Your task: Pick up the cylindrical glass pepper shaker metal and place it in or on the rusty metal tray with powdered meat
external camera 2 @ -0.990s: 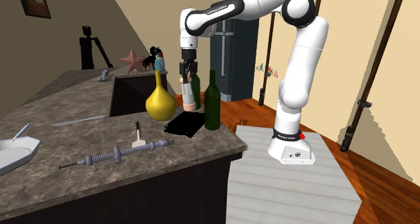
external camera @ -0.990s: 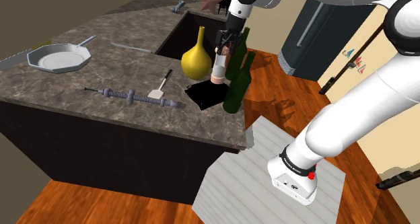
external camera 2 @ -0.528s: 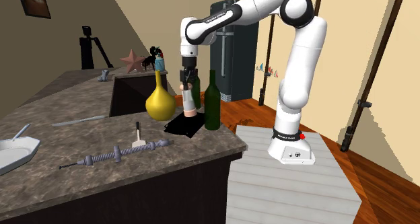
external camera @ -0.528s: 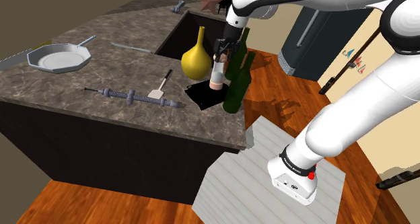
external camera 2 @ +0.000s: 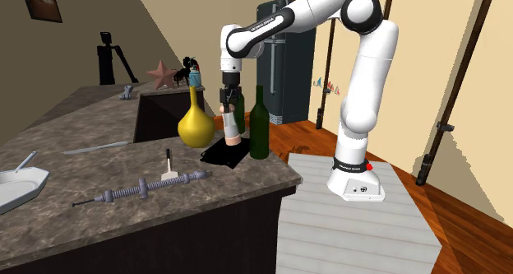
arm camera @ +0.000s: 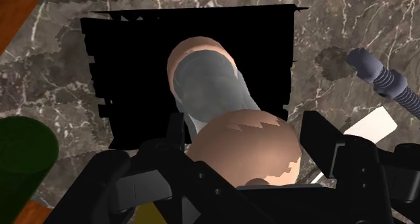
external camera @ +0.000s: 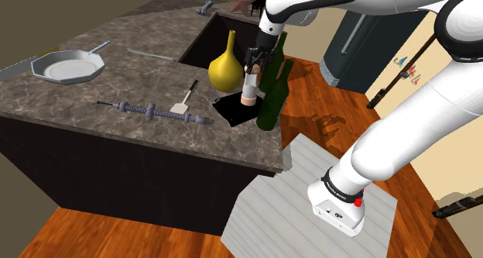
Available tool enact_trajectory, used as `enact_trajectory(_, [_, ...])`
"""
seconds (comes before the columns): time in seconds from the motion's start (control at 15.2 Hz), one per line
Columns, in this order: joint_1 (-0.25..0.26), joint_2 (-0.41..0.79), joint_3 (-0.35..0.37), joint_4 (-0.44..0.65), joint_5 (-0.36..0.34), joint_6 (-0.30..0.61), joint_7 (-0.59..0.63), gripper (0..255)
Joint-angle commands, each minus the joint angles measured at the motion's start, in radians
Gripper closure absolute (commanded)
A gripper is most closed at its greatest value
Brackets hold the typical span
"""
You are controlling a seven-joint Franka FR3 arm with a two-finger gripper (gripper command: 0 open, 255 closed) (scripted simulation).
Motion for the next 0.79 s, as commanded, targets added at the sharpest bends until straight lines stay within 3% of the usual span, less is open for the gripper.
enact_trajectory(0.0, [0.000,0.001,0.000,-0.001,0.000,0.000,0.000,255])
enact_trajectory(0.07, [0.000,0.001,0.000,-0.002,0.000,0.000,-0.001,0])
enact_trajectory(0.4, [0.000,0.001,0.000,-0.001,0.000,0.000,0.000,0])
enact_trajectory(0.73, [-0.006,-0.028,-0.006,0.095,-0.010,-0.126,0.006,0])
